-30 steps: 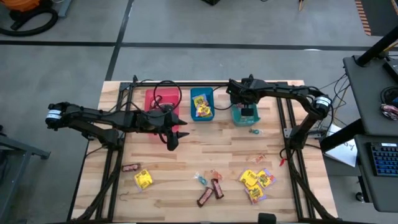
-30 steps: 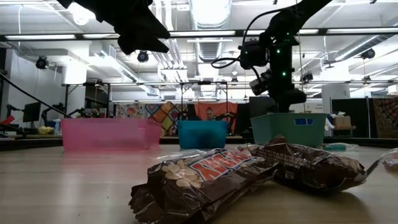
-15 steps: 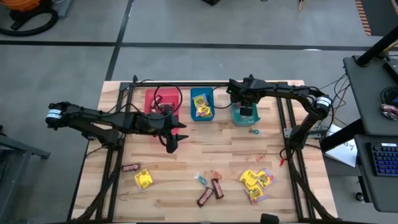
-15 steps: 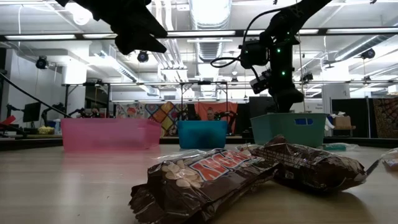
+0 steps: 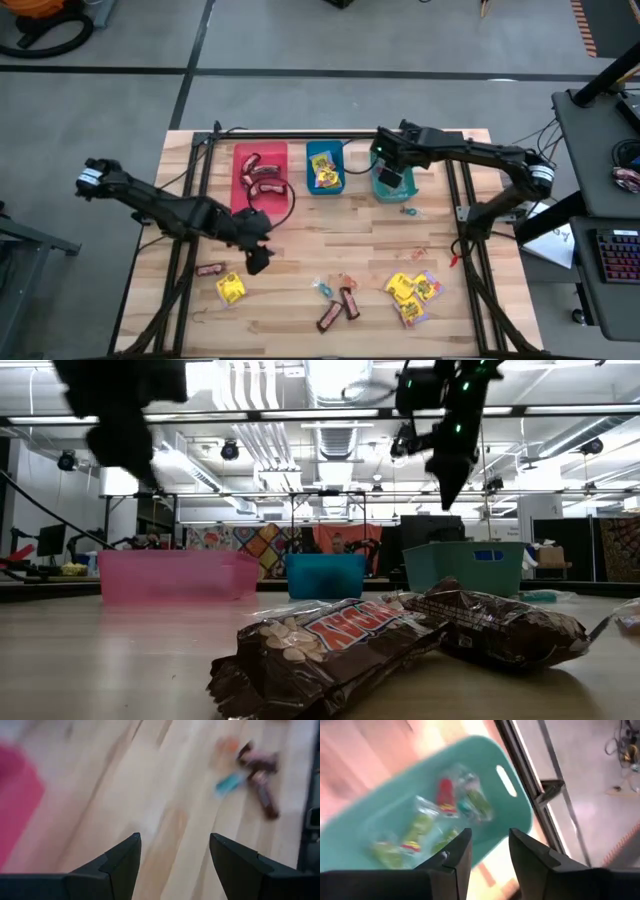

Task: Sort candy
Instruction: Put the chocolate bar into the red bin

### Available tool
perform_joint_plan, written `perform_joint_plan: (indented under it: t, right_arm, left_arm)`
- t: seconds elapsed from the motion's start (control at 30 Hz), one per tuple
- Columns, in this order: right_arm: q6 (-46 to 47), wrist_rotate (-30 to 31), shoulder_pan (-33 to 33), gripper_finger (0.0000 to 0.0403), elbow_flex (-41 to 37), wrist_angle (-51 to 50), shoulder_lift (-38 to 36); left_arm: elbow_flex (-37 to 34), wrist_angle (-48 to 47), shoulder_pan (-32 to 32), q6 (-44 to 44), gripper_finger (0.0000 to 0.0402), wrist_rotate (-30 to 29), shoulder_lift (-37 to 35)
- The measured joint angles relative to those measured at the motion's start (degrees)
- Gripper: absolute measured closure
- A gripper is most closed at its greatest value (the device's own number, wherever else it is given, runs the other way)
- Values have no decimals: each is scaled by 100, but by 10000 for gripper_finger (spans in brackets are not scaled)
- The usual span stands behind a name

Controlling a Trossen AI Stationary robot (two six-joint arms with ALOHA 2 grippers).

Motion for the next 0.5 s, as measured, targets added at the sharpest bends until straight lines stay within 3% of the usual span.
perform_joint_plan:
  t: [0.2, 0.5]
  right_arm:
    - [522, -491, 523, 295, 7, 67, -642]
    - [1086, -505, 1380, 307, -6, 100, -1121]
  left_arm:
    - [2, -1054, -374, -1192, 182, 457, 9]
    - [13, -2382, -825, -2033, 182, 1085, 354]
